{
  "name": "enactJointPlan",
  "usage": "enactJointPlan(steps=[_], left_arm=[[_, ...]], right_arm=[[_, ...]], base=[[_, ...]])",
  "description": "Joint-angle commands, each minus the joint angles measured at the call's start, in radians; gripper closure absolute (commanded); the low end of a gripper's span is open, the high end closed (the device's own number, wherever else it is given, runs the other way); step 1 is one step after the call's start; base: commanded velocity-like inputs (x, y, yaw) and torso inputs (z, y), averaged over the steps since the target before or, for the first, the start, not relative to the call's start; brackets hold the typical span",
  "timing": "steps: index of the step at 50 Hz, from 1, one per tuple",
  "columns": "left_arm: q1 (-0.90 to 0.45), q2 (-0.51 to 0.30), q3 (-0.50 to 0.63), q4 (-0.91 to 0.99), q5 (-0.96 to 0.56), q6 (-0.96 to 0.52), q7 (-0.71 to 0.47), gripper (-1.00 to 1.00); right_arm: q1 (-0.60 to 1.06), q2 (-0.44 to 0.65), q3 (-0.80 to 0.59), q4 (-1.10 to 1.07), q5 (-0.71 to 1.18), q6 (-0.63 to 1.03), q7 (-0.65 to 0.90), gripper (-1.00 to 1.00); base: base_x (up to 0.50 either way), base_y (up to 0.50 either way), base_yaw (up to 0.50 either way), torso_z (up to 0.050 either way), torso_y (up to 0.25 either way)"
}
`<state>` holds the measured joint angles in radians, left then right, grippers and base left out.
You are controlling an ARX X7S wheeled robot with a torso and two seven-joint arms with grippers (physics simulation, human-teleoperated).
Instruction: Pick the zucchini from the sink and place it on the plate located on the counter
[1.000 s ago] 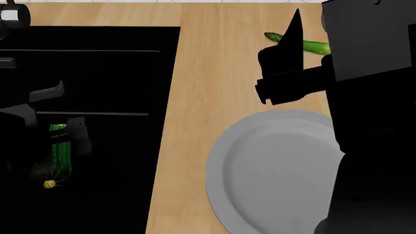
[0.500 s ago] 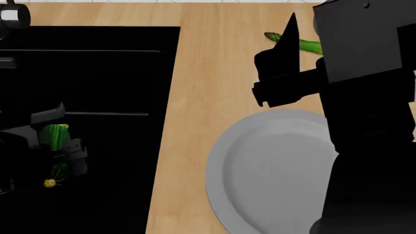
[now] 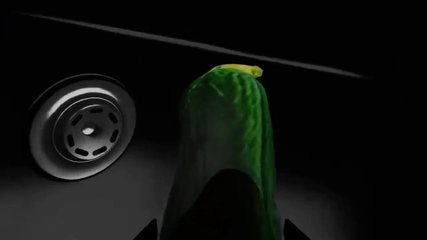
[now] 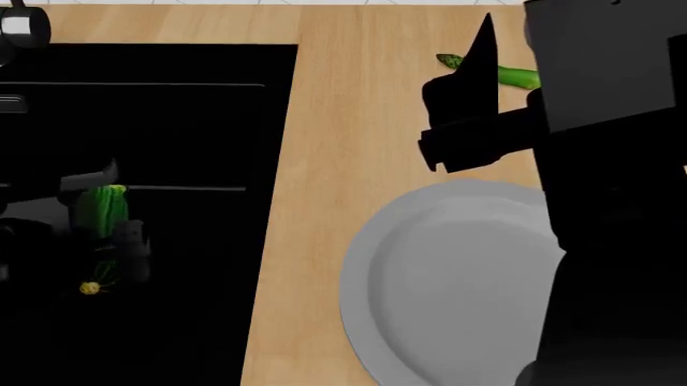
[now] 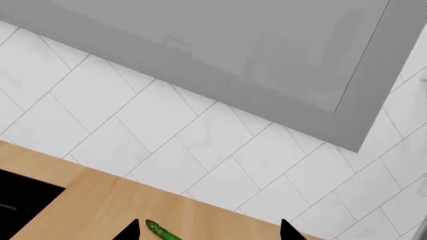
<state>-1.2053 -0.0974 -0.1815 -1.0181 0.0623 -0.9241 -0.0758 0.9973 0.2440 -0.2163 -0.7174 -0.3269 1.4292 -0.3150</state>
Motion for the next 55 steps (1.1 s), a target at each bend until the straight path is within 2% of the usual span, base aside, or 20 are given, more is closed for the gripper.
enactJointPlan(steps=[1, 5, 14, 15, 17, 21, 22, 25, 27, 29, 30, 32, 35, 43, 47, 55], left_arm=[[0.224, 0.031, 0.047, 0.669, -0.052, -0.297, 0.059, 1.0], [0.285, 0.035, 0.078, 0.949, -0.057, -0.456, 0.068, 1.0], [0.387, 0.042, 0.128, 1.319, -0.098, -0.646, 0.078, 1.0], [0.388, 0.024, 0.127, 1.334, -0.194, -0.647, 0.009, 1.0], [0.38, -0.109, 0.092, 1.353, -0.494, -0.646, -0.291, 1.0], [0.365, -0.181, 0.087, 1.404, -1.094, -0.643, -0.891, 1.0], [0.363, -0.186, 0.085, 1.406, -1.244, -0.639, -0.995, 1.0], [0.353, -0.206, 0.095, 1.431, -1.661, -0.625, -1.139, 1.0], [0.347, -0.219, 0.104, 1.453, -1.757, -0.602, -1.208, 1.0], [0.346, -0.232, 0.119, 1.477, -1.838, -0.576, -1.261, 1.0], [0.366, -0.227, 0.108, 1.501, -1.82, -0.575, -1.237, 1.0], [0.367, -0.238, 0.12, 1.525, -1.889, -0.549, -1.271, 1.0], [0.351, -0.265, 0.158, 1.564, -2.0, -0.49, -1.354, 1.0], [0.243, -0.311, 0.248, 1.634, -2.183, -0.358, -1.462, 1.0], [0.184, -0.325, 0.309, 1.652, -2.228, -0.299, -1.475, 1.0], [0.097, -0.342, 0.376, 1.635, -2.221, -0.255, -1.449, 1.0]], right_arm=[[0.003, 0.002, -0.002, 0.004, -0.005, -0.002, -0.005, -1.0], [0.005, 0.0, 0.0, 0.001, -0.004, 0.001, -0.006, -1.0], [0.02, 0.007, 0.001, -0.013, -0.006, 0.021, -0.014, -1.0], [0.021, 0.008, 0.001, -0.014, -0.006, 0.022, -0.015, -1.0], [0.021, 0.007, 0.003, -0.011, -0.006, 0.019, -0.015, -1.0], [0.027, 0.005, 0.002, -0.009, -0.006, 0.021, -0.014, -1.0], [0.028, 0.005, 0.003, -0.008, -0.006, 0.021, -0.015, -1.0], [0.03, 0.006, 0.004, -0.006, -0.007, 0.021, -0.014, -1.0], [0.032, 0.005, 0.004, -0.007, -0.008, 0.023, -0.013, -1.0], [0.033, 0.006, 0.003, -0.006, -0.008, 0.023, -0.014, -1.0], [0.034, 0.006, 0.002, -0.007, -0.009, 0.025, -0.014, -1.0], [0.038, 0.007, 0.002, -0.012, -0.01, 0.031, -0.015, -1.0], [0.041, 0.007, 0.0, -0.018, -0.012, 0.038, -0.016, -1.0], [0.049, 0.013, 0.005, -0.02, -0.015, 0.047, -0.019, -1.0], [0.061, 0.02, 0.007, -0.028, -0.018, 0.062, -0.025, -1.0], [0.093, 0.047, 0.016, -0.032, -0.026, 0.09, -0.037, -1.0]], base=[[0.0, 0.0, 0.0, 0.0, 0.0], [0.0, 0.0, 0.0, 0.0, 0.0], [0.0, 0.0, 0.0, 0.0, 0.0], [0.0, 0.0, 0.0, 0.0, 0.0], [0.0, 0.0, 0.0, 0.0, 0.0], [0.0, 0.0, 0.0, 0.0, 0.0], [0.0, 0.0, 0.0, 0.0, 0.0], [0.0, 0.0, 0.0, 0.0, 0.005], [0.0, 0.0, 0.0, 0.0, 0.0], [0.0, 0.0, 0.0, 0.0, 0.0], [0.0, 0.0, 0.0, 0.0, 0.0], [0.0, 0.0, 0.0, 0.0, 0.005], [0.0, 0.0, 0.0, 0.0, 0.0], [0.0, 0.0, 0.0, 0.0, 0.001], [0.0, 0.0, 0.0, 0.0, 0.002], [0.0, 0.0, 0.0, 0.0, 0.001]])
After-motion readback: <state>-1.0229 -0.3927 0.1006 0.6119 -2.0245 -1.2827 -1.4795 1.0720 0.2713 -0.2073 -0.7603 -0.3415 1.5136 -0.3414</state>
